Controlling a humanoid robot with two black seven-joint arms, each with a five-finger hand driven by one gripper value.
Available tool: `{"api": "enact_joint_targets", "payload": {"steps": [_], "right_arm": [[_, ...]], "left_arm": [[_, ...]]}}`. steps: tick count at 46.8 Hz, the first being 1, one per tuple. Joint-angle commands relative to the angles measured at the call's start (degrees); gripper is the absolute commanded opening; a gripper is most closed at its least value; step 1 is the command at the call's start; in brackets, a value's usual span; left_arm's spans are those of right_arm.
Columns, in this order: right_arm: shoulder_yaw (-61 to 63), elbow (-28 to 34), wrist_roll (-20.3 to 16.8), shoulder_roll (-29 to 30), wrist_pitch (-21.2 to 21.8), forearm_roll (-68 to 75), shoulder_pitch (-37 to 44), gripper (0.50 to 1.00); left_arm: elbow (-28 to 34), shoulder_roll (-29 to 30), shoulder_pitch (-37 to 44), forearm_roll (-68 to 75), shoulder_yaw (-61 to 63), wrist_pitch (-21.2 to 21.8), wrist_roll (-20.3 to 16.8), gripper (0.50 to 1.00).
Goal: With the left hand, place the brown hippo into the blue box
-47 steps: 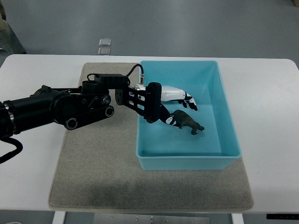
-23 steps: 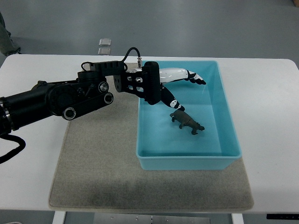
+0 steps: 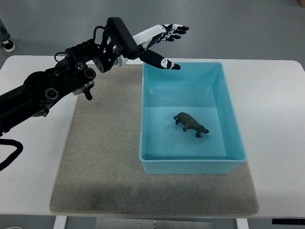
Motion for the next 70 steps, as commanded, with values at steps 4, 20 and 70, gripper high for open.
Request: {"api": "enact_joint_targets", "payload": {"steps": [4,20,70], "right_arm": [[0.0,0.0,0.0,0.0,-0.1,0.0,0.0,0.936],[0.0,0.0,0.0,0.0,0.0,0.0,0.0,0.936],[0.0,0.0,0.0,0.0,-0.1,0.0,0.0,0.936]], "left_arm": [[1.0,2.5,0.0,-6.0,-1.8,0.6,0.0,0.941],[4.7,7.6,1.5,-28.9,-3.2,1.4,0.1,0.996],[10.3,9.3,13.4,-51.6,-11.9,-2.4,0.1,0.996]]}}
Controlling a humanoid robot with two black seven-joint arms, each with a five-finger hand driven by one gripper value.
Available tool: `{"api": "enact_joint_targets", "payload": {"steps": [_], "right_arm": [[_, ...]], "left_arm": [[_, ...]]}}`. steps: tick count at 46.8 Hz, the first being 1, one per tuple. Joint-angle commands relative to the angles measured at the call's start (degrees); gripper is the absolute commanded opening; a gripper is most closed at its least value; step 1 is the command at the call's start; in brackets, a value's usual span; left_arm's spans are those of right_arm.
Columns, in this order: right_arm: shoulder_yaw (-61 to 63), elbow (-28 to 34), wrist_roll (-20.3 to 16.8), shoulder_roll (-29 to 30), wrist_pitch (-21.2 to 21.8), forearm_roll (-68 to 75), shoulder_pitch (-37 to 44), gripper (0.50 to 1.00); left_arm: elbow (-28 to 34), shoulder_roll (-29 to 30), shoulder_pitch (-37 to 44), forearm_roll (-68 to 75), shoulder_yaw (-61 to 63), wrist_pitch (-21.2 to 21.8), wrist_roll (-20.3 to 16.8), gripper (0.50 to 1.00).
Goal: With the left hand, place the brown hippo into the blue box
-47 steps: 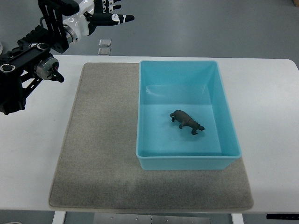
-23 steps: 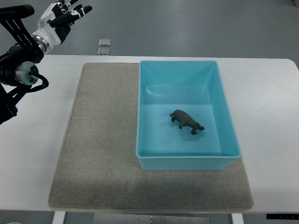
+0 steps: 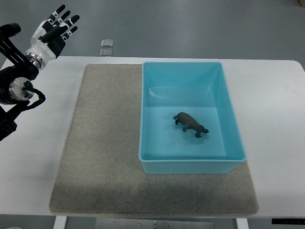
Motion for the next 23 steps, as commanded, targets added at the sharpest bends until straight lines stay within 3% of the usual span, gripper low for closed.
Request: {"api": "enact_joint_targets", "payload": {"steps": [1,23], "right_arm": [[0.0,0.0,0.0,0.0,0.1,0.0,0.0,0.936],[0.0,-0.3,0.0,0.0,0.1,0.2,0.2,0.936]], "left_arm": [[0.0,0.1,0.3,0.0,0.0,0.0,0.0,0.996],[0.1,-0.1,2.1,-2.2,-0.2,-2.9,0.0,0.996]]}}
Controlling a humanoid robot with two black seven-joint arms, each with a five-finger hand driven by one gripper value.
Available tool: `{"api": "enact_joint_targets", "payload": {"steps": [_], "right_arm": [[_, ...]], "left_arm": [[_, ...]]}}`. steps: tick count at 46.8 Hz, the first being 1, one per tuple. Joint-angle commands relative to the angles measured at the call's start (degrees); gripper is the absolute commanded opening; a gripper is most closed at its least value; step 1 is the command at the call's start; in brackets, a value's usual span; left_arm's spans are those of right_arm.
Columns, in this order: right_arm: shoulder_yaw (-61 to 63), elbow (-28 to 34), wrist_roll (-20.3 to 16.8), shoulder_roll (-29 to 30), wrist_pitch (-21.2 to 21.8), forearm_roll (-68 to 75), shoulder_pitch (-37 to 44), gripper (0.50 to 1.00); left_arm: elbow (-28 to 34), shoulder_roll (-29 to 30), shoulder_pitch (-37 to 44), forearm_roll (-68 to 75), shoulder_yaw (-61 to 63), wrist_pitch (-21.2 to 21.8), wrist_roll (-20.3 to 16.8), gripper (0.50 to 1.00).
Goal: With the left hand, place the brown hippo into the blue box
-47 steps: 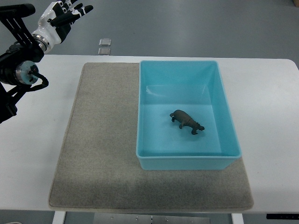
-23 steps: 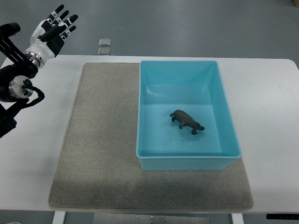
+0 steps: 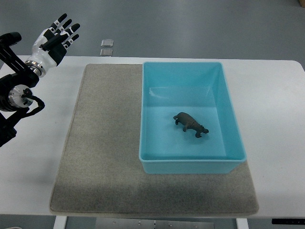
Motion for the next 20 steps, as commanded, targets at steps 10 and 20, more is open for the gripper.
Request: {"api": "enact_joint_targets", "payload": {"steps": [10,20], "right_arm": [[0.1,0.5,0.0,0.0,0.8,0.1,-0.2,0.936],[0.1,0.5,0.0,0.0,0.7,-0.2,-0.2,0.936]], "left_arm": [[0.0,-0.3,0.1,-1.0,0.0,-0.9,0.0,0.996],[0.0,-0.4,0.6,-1.0,0.0,-1.0,0.0,0.996]]}}
